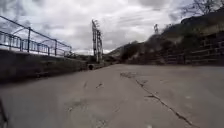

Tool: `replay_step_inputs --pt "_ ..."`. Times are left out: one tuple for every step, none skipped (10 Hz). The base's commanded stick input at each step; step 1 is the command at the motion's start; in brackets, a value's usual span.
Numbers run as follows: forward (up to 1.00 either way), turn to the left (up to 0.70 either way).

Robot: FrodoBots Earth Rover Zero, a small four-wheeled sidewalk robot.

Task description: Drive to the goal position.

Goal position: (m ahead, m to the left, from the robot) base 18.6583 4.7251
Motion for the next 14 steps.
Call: replay_step_inputs --pt "0.70 0.00" --pt "0.70 0.00" --pt "0.70 0.00" --pt "0.70 0.00" --pt "0.70 0.00" --pt "0.70 0.00" --pt "0.70 0.00" --pt "0.70 0.00" --pt "0.70 0.00" --pt "0.70 0.00" --pt "0.70 0.00" --pt "0.70 0.00" --pt "0.70 0.00" --pt "0.70 0.00"
